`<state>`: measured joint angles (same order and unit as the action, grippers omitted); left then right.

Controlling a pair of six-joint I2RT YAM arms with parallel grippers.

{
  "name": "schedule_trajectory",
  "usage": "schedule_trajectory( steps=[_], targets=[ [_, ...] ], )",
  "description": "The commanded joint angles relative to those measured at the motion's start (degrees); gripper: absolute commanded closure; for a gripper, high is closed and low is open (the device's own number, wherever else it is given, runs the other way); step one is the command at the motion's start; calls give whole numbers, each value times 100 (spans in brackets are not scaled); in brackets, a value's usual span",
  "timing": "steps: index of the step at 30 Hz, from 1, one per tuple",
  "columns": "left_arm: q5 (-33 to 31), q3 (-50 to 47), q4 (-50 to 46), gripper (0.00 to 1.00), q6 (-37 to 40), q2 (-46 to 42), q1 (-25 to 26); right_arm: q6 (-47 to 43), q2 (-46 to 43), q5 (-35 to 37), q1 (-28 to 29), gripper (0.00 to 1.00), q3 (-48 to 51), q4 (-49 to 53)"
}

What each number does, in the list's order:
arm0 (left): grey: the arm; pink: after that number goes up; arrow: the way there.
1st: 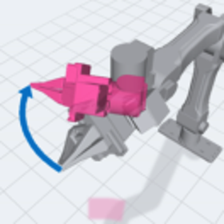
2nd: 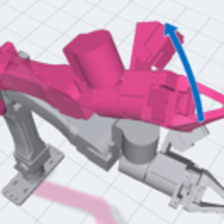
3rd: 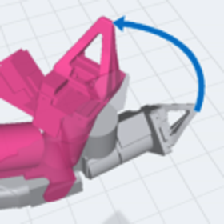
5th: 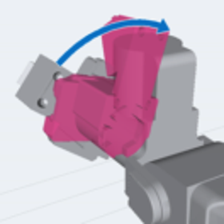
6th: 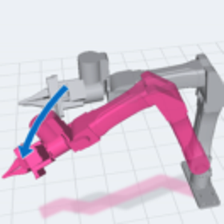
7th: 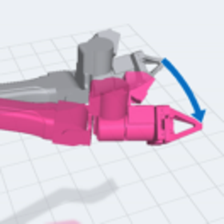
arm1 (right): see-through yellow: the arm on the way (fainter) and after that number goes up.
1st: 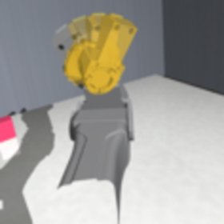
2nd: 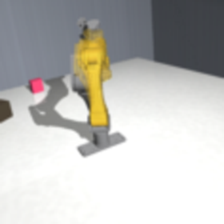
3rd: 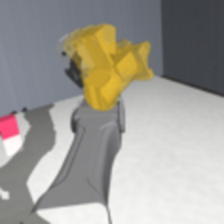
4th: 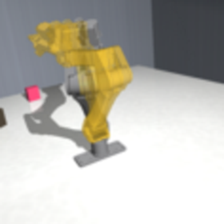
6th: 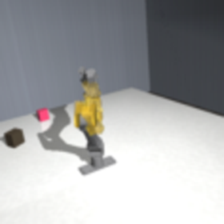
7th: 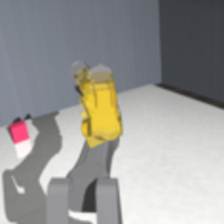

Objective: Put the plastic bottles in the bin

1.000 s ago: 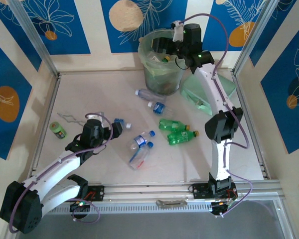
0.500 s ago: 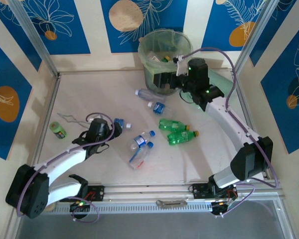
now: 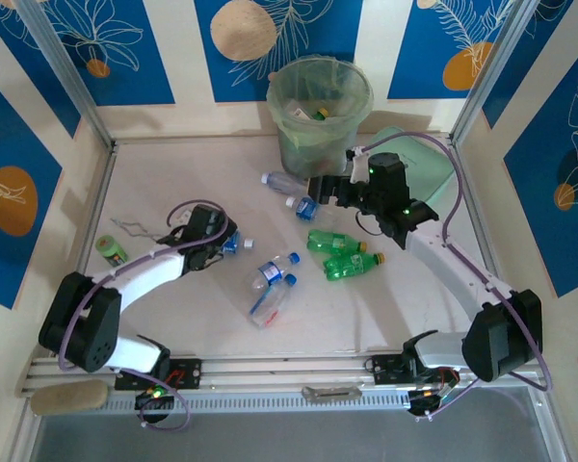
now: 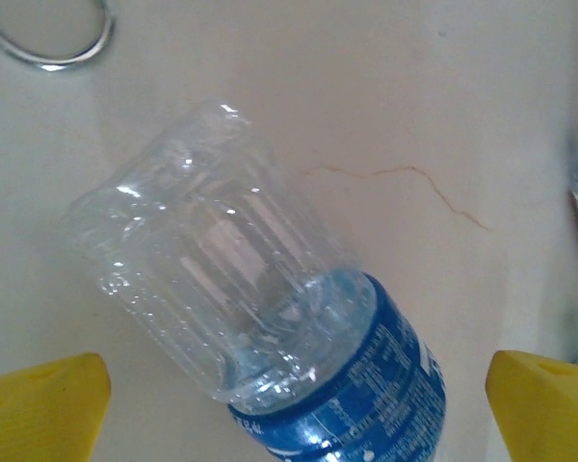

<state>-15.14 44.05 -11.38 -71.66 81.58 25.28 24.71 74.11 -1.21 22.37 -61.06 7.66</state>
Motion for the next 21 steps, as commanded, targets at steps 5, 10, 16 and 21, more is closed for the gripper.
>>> schedule_trajectory(
  steps=[5, 10, 16, 21],
  targets=[
    [60, 572, -1053, 0, -1841, 630, -101, 43, -277, 281, -48, 1, 238, -266],
    [141, 695, -931, 0, -2430, 1075, -178, 9, -420, 310, -83, 1, 373, -282],
    [377, 971, -710, 6, -2491, 1605, -260, -28, -648, 411, -144, 1, 526, -235],
    [424, 902, -496, 21, -2390, 1739, -260, -1, -757, 348, -180, 1, 663, -273]
  ],
)
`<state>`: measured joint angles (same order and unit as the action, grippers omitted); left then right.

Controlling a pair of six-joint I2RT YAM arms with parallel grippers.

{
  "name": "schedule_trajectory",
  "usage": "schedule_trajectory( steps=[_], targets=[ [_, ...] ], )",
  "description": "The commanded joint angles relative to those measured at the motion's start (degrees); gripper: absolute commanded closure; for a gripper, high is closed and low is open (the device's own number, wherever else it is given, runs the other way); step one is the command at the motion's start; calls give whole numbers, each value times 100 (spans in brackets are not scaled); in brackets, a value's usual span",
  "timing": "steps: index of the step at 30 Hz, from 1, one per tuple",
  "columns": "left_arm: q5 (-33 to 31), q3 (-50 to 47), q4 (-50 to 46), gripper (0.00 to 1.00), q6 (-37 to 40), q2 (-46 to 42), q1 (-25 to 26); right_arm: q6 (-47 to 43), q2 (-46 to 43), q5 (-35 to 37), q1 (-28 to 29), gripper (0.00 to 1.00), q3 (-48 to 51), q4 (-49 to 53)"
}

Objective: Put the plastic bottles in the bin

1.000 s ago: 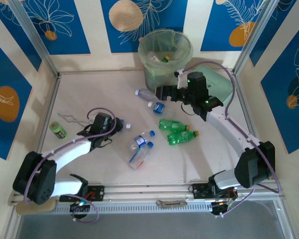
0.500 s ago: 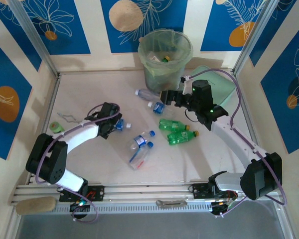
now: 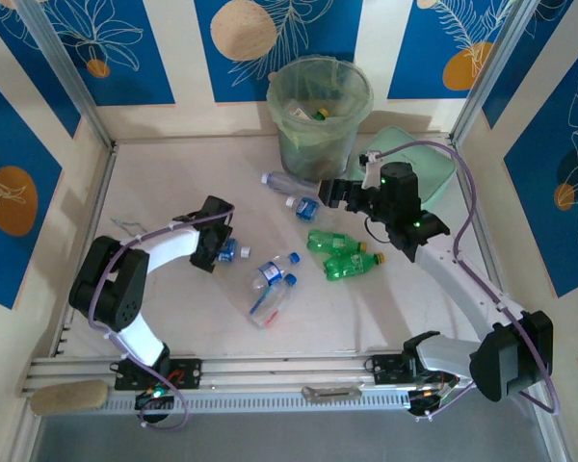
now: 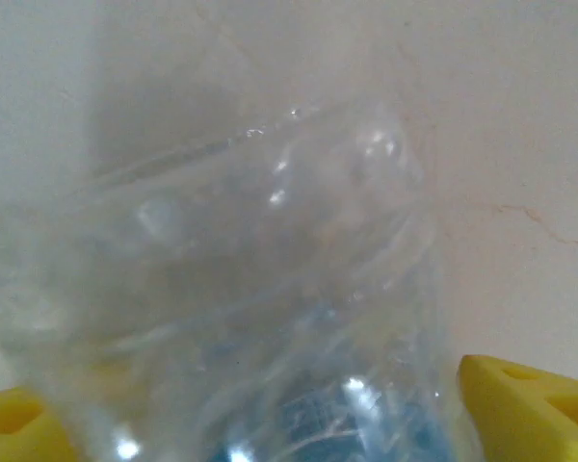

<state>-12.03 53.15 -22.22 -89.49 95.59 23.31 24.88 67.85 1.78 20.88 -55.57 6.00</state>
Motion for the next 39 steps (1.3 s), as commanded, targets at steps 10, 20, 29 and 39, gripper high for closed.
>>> schedule_trajectory(
  steps=[10, 20, 29, 39],
  targets=[
    [-130, -336, 1252, 43, 119, -211, -60, 395, 263, -864, 15, 1, 342, -700],
    [-230, -476, 1686, 43, 1121, -1181, 79, 1018, 1436, -1808, 646, 0, 251, -1711],
    [484, -859, 2144, 43, 1162, -1574, 283, 1293, 2471, -1996, 1655, 6, 156, -2563],
    [964, -1023, 2219, 43, 1127, -2030, 665, 1264, 3058, -2117, 1783, 13, -273, -2285]
  ],
)
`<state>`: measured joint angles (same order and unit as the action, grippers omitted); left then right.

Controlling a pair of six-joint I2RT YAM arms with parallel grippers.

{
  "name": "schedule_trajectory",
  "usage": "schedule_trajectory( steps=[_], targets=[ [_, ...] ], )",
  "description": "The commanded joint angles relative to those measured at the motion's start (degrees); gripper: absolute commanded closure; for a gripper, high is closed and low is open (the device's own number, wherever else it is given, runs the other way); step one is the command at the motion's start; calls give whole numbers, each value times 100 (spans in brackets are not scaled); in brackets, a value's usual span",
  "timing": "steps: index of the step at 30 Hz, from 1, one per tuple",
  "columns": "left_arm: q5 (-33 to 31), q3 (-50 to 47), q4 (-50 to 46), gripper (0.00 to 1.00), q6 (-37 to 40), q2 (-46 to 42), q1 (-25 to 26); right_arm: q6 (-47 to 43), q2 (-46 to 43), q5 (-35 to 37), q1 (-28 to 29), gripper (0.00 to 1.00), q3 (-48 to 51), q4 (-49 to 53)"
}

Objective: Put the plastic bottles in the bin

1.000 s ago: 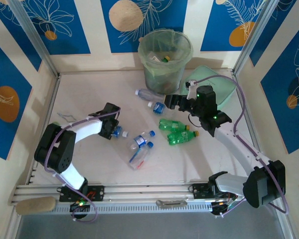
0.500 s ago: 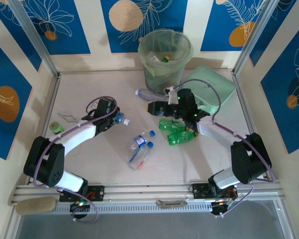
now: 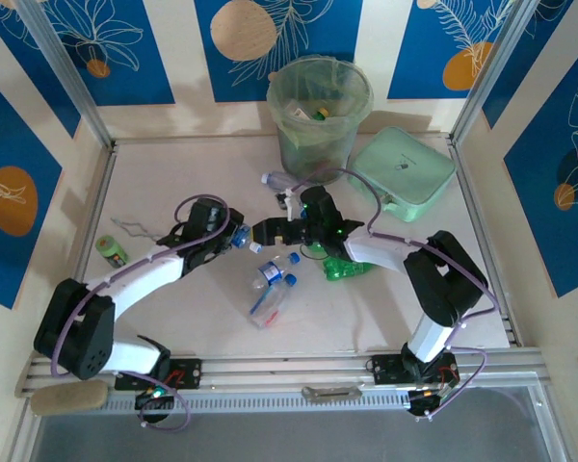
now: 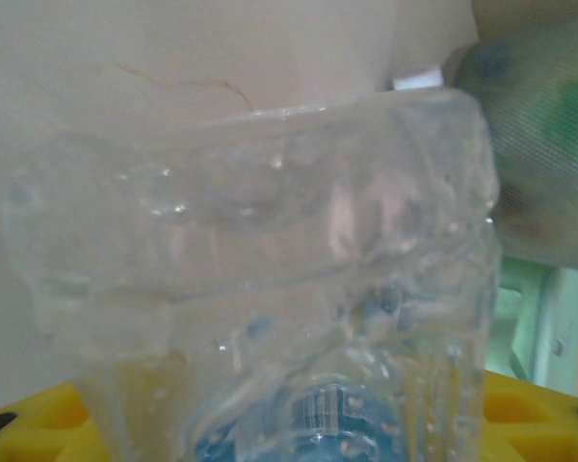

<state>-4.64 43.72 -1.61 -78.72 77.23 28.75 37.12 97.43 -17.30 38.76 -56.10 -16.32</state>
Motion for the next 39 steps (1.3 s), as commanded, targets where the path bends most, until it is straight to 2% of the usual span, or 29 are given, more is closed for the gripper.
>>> schedule_trajectory(
  steps=[1, 19, 30, 39],
  targets=[
    [227, -91, 161, 43, 73, -221, 168, 60, 134, -250, 15, 14, -263, -64],
    [328, -134, 838, 41, 173, 26, 306, 100, 155, -528, 236, 23, -244, -109],
    [708, -166, 1363, 41, 23, 144, 328, 120, 77, -521, 242, 28, -80, -433],
    [715, -338, 1462, 38, -118, 65, 359, 84, 103, -518, 177, 47, -123, -513]
  ],
)
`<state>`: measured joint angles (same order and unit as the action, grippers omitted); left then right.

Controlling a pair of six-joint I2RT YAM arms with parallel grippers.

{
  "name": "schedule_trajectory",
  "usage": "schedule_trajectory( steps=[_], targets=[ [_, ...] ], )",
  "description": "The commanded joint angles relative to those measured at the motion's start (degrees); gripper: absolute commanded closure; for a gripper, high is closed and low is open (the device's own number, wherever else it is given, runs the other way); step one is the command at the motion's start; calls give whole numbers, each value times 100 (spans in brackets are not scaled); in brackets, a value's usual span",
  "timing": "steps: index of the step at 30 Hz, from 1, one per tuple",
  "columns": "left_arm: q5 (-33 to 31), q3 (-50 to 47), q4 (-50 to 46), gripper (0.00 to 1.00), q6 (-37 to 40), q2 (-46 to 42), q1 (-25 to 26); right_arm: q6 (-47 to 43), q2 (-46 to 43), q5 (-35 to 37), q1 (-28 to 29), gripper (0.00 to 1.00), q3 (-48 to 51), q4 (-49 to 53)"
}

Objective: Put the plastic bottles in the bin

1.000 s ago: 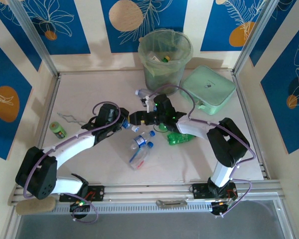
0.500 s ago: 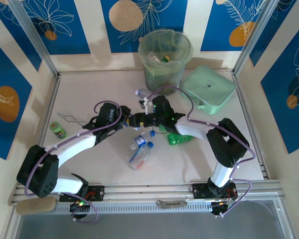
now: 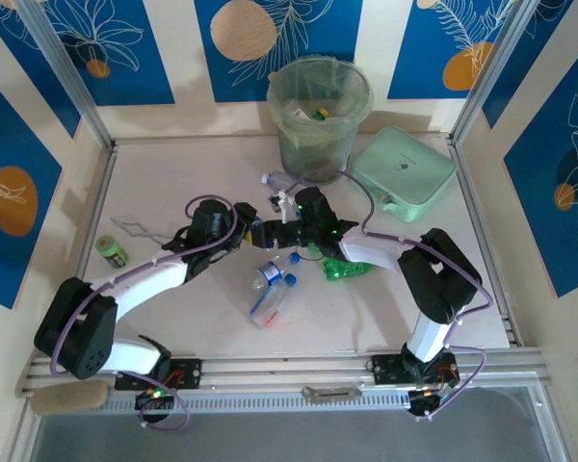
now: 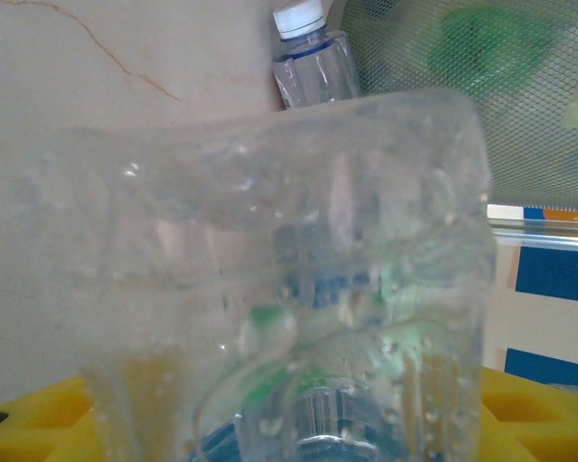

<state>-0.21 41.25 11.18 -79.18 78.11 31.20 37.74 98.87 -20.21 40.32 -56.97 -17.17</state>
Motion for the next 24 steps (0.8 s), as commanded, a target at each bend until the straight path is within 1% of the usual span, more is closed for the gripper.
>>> schedule_trajectory(
  steps=[1, 3, 6, 7, 8, 12, 15, 21, 24],
  targets=[
    [262, -81, 174, 37, -66, -31, 114, 15, -46, -232, 19, 48, -17, -428],
    [284, -74, 183, 31, -54, -14, 114, -2, -81, -209, 13, 48, 8, -412],
    [350, -88, 288, 13, -16, -6, 92, -25, -137, -118, 3, 49, 44, -367],
    [391, -112, 359, 4, -9, -9, 67, -29, -148, -86, -13, 49, 52, -342],
    [420, -146, 431, 0, 0, -27, 38, -38, -166, -57, -28, 48, 63, -315],
    [519, -319, 659, 0, 40, -179, -192, -69, -278, 34, -113, 49, 114, -206],
    [548, -464, 702, 0, 224, -402, -428, -159, -375, 127, -172, 48, 114, -32],
    [299, -734, 265, 0, 629, -1000, -855, -246, -512, 247, -344, 49, 99, 203],
    [224, -868, 100, 0, 1048, -1317, -1036, -385, -650, 402, -452, 49, 83, 402]
  ],
)
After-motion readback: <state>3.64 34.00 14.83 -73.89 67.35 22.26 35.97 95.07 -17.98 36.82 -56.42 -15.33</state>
